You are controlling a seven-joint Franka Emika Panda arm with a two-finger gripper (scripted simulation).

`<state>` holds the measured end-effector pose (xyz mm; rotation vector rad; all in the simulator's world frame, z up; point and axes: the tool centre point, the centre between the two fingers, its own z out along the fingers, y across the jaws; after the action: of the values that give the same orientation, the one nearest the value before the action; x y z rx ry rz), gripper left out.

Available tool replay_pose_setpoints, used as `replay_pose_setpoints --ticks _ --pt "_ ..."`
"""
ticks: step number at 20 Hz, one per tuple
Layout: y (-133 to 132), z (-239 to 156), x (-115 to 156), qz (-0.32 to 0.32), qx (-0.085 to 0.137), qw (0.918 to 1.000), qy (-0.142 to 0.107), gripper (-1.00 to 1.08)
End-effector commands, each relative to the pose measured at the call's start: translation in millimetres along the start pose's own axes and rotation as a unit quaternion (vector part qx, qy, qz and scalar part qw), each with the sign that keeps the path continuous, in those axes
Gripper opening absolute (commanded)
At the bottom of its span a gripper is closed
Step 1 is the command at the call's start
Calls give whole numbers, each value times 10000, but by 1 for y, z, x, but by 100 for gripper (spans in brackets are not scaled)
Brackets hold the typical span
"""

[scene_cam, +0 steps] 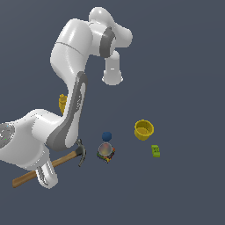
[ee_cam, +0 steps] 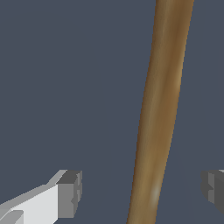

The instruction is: Pick up a designated object from a clutter of objects.

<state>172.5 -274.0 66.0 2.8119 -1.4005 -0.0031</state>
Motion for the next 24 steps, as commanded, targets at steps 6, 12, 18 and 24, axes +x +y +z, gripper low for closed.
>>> replay_pose_setpoints --ticks 6,12,18,24 --pt "0 13 0 1 3 10000 3 100" --pt "0 44 0 12 6 10000 6 100" --pt "0 50 1 14 7 10000 7 100" --pt "0 50 1 14 7 10000 7 -100"
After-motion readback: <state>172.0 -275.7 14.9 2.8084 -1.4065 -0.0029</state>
